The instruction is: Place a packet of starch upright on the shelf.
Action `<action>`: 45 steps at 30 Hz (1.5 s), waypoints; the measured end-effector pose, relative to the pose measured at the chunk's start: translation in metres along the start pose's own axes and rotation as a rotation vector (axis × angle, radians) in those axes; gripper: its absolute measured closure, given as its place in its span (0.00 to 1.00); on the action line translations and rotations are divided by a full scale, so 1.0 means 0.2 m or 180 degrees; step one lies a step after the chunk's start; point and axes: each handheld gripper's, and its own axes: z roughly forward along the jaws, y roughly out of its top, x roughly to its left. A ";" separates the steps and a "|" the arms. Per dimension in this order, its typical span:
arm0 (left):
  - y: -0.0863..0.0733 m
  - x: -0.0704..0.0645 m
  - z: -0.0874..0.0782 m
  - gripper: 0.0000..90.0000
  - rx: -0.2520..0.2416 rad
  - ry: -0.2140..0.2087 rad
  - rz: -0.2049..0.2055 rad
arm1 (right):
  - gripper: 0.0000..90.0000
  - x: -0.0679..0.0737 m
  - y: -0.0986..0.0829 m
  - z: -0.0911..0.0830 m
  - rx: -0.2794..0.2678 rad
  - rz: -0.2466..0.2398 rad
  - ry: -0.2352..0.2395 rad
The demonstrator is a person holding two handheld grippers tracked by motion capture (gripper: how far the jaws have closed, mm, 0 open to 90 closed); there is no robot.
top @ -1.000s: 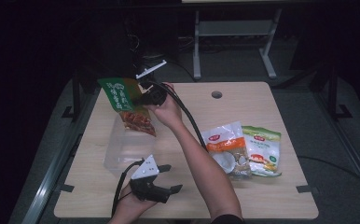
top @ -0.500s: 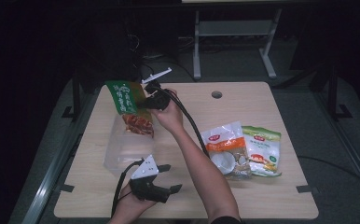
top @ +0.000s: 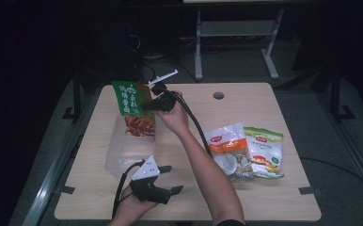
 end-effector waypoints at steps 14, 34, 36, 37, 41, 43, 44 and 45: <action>0.00 0.00 0.01 0.25 0.0026 0.0000 0.0004 | 0.60 -0.01 -0.02 -0.16 0.0049 0.0043 -0.0079; 0.00 0.00 0.03 0.25 0.0081 0.0009 0.0039 | 0.52 -0.01 -0.13 -0.40 0.0114 0.0064 -0.0007; 0.00 0.01 0.03 0.25 0.0078 0.0012 0.0047 | 0.51 -0.02 -0.15 -0.44 0.0103 0.0067 -0.0023; 0.00 0.01 0.03 0.25 0.0079 0.0012 0.0049 | 0.51 -0.02 -0.15 -0.44 0.0103 0.0067 -0.0023; -0.01 0.01 0.04 0.25 0.0089 0.0012 0.0046 | 0.51 -0.03 -0.17 -0.49 0.0107 0.0101 -0.0061; 0.00 0.01 0.03 0.25 0.0109 0.0015 0.0065 | 0.50 -0.03 -0.18 -0.52 0.0111 0.0107 -0.0079; 0.00 0.01 0.03 0.25 0.0105 0.0016 0.0067 | 0.50 -0.03 -0.19 -0.54 0.0114 0.0116 -0.0092; 0.00 0.01 0.03 0.25 0.0104 0.0018 0.0067 | 0.50 -0.04 -0.20 -0.55 0.0113 0.0118 -0.0098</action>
